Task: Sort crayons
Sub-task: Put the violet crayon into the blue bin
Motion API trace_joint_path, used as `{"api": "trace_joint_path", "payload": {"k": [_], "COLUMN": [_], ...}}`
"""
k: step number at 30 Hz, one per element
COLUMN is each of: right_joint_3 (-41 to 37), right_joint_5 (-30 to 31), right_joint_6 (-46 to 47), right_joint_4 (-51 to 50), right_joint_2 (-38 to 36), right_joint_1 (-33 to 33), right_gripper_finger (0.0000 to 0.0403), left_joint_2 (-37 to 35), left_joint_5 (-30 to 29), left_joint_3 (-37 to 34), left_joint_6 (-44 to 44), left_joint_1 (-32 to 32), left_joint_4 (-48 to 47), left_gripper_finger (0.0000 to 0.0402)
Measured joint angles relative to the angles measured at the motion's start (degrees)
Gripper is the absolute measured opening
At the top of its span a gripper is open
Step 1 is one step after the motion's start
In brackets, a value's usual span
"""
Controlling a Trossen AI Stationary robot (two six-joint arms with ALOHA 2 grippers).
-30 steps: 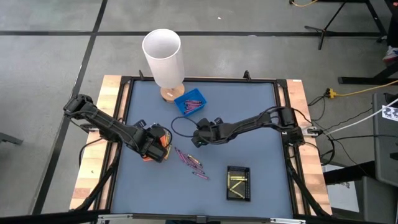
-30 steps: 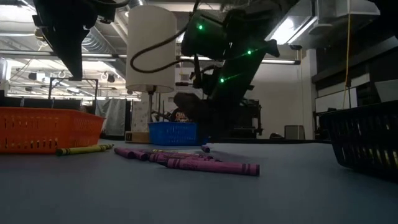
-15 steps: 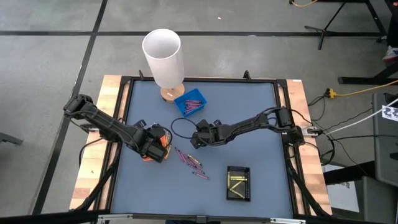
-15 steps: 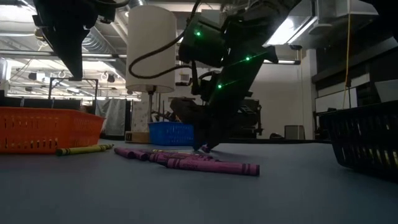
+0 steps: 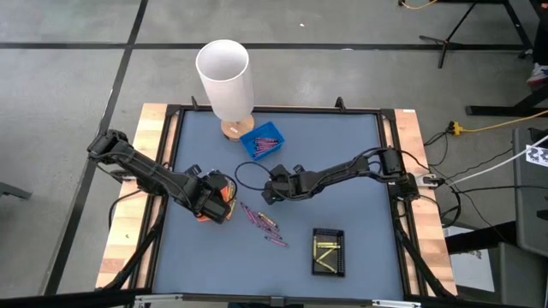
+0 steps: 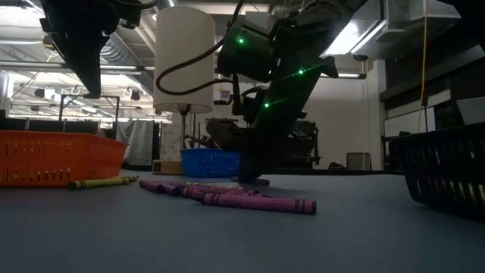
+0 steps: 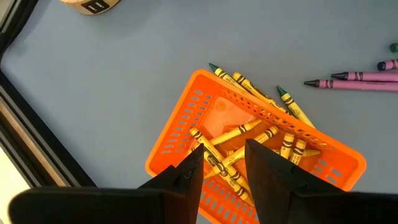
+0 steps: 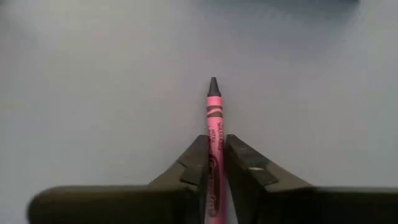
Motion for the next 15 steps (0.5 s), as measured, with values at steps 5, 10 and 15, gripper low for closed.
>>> {"api": "trace_joint_path", "payload": {"k": [5, 10, 15], "right_joint_3": [-0.02, -0.1, -0.13], "right_joint_5": [0.07, 0.11, 0.16], "right_joint_6": [-0.21, -2.69, -5.28], "right_joint_4": [0.04, 0.72, 1.64], "right_joint_2": [0.0, 0.0, -0.1], "right_joint_1": [-0.01, -0.02, -0.25], "right_gripper_finger": [0.002, 0.0015, 0.0024], "left_joint_2": [0.0, 0.0, 0.0], "left_joint_5": [-0.02, 0.0, -0.02], "left_joint_3": [0.0, 0.0, 0.0], "left_joint_6": [0.0, -0.02, -0.02], "left_joint_1": [0.02, 0.0, 0.01], "left_joint_4": [0.0, 0.0, 0.0], "left_gripper_finger": [0.0101, 0.0101, 0.0101]}}
